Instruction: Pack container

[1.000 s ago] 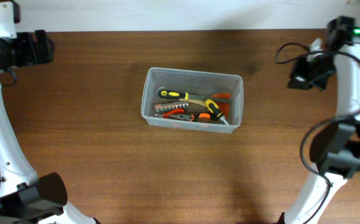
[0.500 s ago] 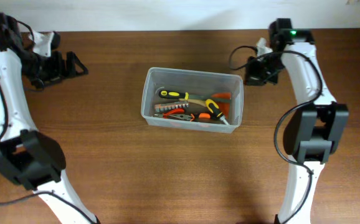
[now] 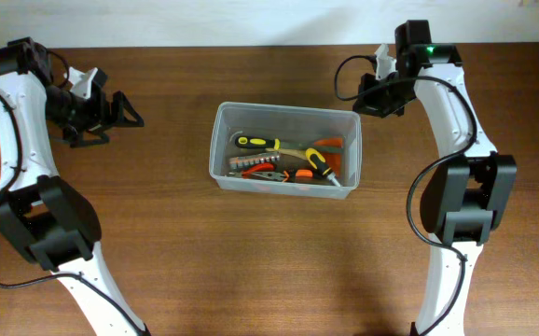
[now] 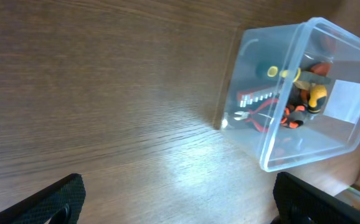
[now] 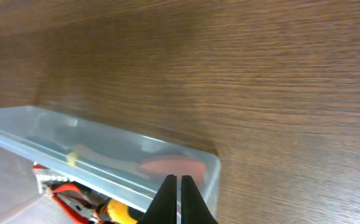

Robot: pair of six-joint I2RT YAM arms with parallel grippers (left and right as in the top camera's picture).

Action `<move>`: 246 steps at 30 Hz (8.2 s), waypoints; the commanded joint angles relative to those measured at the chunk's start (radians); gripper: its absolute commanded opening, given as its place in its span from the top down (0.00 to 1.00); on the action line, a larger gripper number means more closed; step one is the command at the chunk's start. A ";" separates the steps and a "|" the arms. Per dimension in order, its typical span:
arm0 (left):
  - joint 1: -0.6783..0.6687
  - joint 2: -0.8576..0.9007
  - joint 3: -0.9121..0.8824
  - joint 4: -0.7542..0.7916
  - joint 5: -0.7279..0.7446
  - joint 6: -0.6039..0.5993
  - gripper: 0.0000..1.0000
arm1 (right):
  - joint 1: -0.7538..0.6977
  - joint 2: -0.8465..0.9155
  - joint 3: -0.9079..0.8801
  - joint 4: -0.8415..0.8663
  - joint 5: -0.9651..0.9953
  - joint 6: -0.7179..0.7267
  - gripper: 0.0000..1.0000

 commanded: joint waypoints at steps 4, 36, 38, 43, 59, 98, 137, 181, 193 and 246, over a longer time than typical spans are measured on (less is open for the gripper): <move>-0.041 0.009 0.003 0.002 0.028 0.013 0.01 | 0.050 0.019 -0.003 -0.003 -0.018 -0.025 0.96; -0.248 0.209 -0.077 0.123 -0.030 0.279 0.98 | -0.019 0.017 -0.003 -0.243 0.030 -0.113 0.96; -0.250 0.222 -0.109 0.132 0.013 0.280 0.98 | -0.013 0.017 -0.003 -0.241 0.030 -0.113 0.96; -0.276 0.224 -0.188 0.155 0.086 0.306 0.98 | -0.004 0.017 -0.003 -0.205 0.016 -0.112 0.96; -0.420 0.223 -0.243 0.117 0.085 0.335 0.98 | 0.018 0.017 -0.003 -0.121 0.030 -0.112 0.96; -0.166 0.223 -0.243 0.098 0.055 0.297 0.98 | -0.097 0.017 -0.003 -0.452 0.066 -0.198 0.96; -0.284 0.223 -0.217 0.189 0.283 0.279 0.95 | -0.075 0.017 -0.003 -0.288 0.003 -0.125 0.96; -0.088 -0.338 0.710 -0.078 -0.223 0.095 0.01 | -0.127 -0.728 0.470 -0.468 0.304 -0.201 0.96; -0.088 -0.544 0.710 -0.078 -0.223 0.071 0.01 | -0.126 -1.005 0.468 -0.548 0.291 -0.202 0.01; -0.088 -0.548 0.710 -0.078 -0.223 0.071 0.01 | -0.126 -1.429 -0.375 0.048 0.381 -0.205 0.01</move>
